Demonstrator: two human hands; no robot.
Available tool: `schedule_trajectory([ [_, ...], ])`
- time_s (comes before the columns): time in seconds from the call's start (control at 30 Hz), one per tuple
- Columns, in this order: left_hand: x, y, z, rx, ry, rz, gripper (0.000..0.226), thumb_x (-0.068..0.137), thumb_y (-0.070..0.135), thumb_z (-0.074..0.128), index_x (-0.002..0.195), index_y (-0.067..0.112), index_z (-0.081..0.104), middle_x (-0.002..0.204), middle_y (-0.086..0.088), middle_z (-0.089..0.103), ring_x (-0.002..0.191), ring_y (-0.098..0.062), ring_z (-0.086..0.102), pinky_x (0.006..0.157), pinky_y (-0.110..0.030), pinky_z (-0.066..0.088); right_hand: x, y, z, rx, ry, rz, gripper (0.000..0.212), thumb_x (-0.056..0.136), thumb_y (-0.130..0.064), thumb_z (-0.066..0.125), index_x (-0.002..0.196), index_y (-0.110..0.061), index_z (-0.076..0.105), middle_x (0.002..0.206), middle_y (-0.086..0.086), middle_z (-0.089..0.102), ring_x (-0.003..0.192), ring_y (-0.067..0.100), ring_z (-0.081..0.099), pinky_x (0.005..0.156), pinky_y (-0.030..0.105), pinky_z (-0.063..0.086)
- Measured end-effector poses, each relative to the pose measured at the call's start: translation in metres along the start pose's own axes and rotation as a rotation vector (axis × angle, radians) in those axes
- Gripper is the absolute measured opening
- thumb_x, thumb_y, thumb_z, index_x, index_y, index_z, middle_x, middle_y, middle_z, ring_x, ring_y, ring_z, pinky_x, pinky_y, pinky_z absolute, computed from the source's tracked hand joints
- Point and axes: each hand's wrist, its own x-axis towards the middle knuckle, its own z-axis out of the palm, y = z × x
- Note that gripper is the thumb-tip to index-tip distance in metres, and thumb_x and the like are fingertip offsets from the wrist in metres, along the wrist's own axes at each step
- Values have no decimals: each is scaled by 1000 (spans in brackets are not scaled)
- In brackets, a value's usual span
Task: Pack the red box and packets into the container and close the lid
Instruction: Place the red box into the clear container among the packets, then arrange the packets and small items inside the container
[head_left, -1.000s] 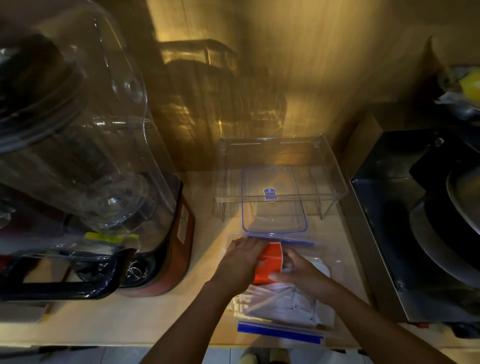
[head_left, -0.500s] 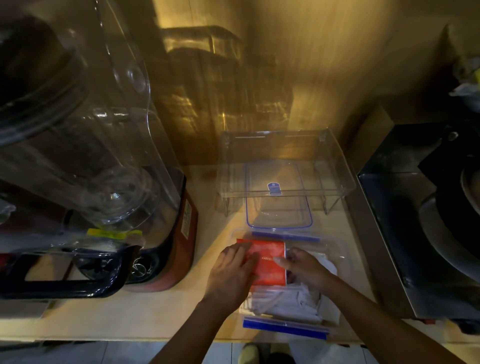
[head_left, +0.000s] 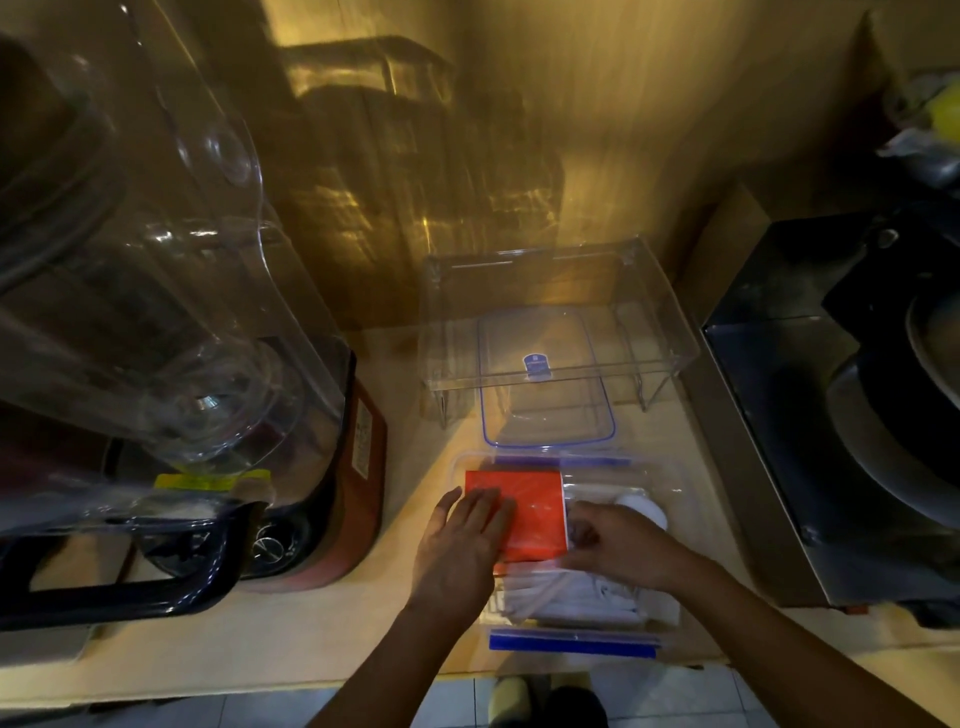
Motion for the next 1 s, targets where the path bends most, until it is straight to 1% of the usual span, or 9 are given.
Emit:
schedule_trajectory([
  [0.1,0,0,0,-11,4,-10,65,91,40,48,147,26,18,156,-3,25,144,-20,21,112,-34,-7,-7,4,-3,-416,-31,-108,19,82,-28,62,96,-16,66,103,0,69,95,15,61,82,26,42],
  [0.2,-2,-2,1,-17,15,-12,64,90,40,50,146,25,23,154,-4,30,143,-21,26,114,-37,-1,-10,4,1,-577,-10,-143,20,87,-20,54,100,-14,67,110,4,68,106,19,58,96,32,39],
  [0.33,-2,0,-6,-17,36,18,61,80,37,67,135,19,47,139,-8,53,129,-25,49,112,-44,20,-14,-9,8,-447,28,-181,21,90,-19,53,103,-11,67,113,7,68,105,22,60,88,29,41],
  [0.47,-4,6,-15,-110,159,73,40,66,31,77,104,19,66,102,-2,71,93,-22,69,86,-38,51,-19,-25,22,-307,-9,-200,29,89,-25,55,117,-20,60,122,3,63,107,21,58,88,34,45],
  [0.6,-9,20,-22,-473,0,95,27,85,27,53,110,34,60,109,8,67,93,-8,61,76,-12,43,-25,-20,18,-337,60,-279,22,87,-26,57,104,-15,66,107,5,70,97,21,62,81,30,46],
  [0.67,-11,27,-19,-587,-156,86,28,89,29,54,116,36,58,115,7,67,99,-7,60,83,-19,50,-29,-13,9,-289,177,-201,17,87,-22,55,93,-15,69,99,5,71,91,20,63,72,26,43],
  [0.77,-9,35,-14,-513,-306,102,35,92,38,50,125,29,55,124,2,63,108,-14,59,93,-31,49,-35,-1,-3,-394,268,-99,15,82,-19,54,88,-16,67,101,3,67,93,19,59,71,25,39],
  [0.93,-4,36,-8,-510,-379,48,37,93,45,44,122,24,56,124,-1,62,109,-17,59,94,-36,48,-35,4,2,-470,69,-60,22,82,-25,59,102,-19,66,112,3,65,106,20,56,87,29,38],
  [1.0,-3,36,-6,-483,-377,35,35,93,42,46,120,22,57,122,-2,63,105,-17,60,92,-34,50,-32,1,10,-484,35,-97,20,81,-20,59,99,-17,66,110,6,64,106,23,56,84,29,35],
])
